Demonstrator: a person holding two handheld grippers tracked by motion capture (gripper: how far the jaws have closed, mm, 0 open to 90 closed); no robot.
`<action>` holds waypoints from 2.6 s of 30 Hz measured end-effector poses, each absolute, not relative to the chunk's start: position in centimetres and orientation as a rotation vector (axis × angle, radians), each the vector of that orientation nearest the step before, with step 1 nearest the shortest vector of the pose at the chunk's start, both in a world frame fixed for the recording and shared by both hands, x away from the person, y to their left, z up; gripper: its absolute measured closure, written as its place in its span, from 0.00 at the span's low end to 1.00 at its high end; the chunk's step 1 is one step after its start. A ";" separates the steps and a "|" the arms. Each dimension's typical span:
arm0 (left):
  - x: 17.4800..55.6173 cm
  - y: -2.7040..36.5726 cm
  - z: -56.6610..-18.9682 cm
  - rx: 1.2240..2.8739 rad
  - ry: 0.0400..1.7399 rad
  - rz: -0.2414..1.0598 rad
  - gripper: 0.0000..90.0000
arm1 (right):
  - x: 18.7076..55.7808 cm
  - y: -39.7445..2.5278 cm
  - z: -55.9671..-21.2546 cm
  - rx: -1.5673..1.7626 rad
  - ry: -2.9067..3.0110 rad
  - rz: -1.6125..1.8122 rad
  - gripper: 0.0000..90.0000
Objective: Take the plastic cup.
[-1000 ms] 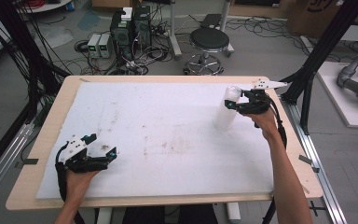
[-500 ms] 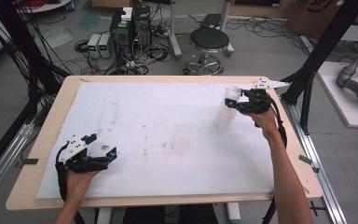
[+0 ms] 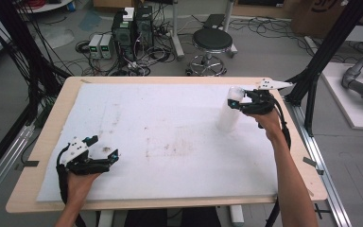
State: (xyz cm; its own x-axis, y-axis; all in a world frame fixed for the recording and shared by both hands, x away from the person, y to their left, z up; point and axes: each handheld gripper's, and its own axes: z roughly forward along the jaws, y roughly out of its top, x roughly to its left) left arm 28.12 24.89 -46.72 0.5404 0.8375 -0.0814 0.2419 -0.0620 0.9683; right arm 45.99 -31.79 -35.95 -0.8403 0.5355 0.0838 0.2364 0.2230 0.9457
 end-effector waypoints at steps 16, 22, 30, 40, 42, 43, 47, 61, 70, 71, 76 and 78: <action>28.1 24.9 -46.7 1.600 0.935 0.629 0.02 | 45.9 -31.8 -33.0 0.702 2.205 1.654 0.40; 28.1 24.9 -46.7 1.602 0.938 0.627 0.02 | 45.9 -31.8 -30.8 0.690 2.180 1.658 0.40; 28.1 24.9 -46.7 1.602 0.937 0.627 0.02 | 45.6 -31.6 -27.5 0.665 2.160 1.664 0.40; 28.2 24.9 -46.7 1.605 0.932 0.624 0.02 | 44.6 -30.9 -24.5 0.651 2.172 1.640 0.41; 28.2 24.9 -46.7 1.603 0.935 0.623 0.02 | 44.3 -30.7 -24.4 0.647 2.179 1.647 0.41; 28.2 24.9 -46.7 1.603 0.934 0.623 0.02 | 44.1 -30.6 -24.4 0.652 2.189 1.645 0.41; 28.2 25.0 -46.7 1.604 0.935 0.614 0.02 | 42.8 -29.8 -24.8 0.617 2.200 1.689 0.41; 28.3 25.1 -46.7 1.600 0.935 0.594 0.02 | 37.5 -23.4 -27.9 0.454 2.339 1.793 0.41; 28.3 25.1 -46.7 1.605 0.922 0.578 0.02 | 35.2 -19.2 -31.3 0.321 2.447 1.850 0.41; 28.3 25.1 -46.7 1.604 0.920 0.576 0.02 | 35.0 -18.6 -31.8 0.302 2.463 1.842 0.41; 28.3 25.2 -46.7 1.606 0.914 0.575 0.02 | 34.4 -17.1 -33.3 0.261 2.501 1.841 0.41; 28.4 25.2 -46.7 1.608 0.914 0.574 0.02 | 34.1 -16.5 -34.1 0.253 2.525 1.849 0.41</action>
State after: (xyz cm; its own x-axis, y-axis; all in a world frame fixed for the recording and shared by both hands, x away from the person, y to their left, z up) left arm 28.35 25.16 -46.71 0.5783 0.8088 -0.1066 0.2552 -0.0553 0.9653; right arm 34.14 -16.50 -34.10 -0.9870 0.1306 0.0940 0.1290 0.2936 0.9472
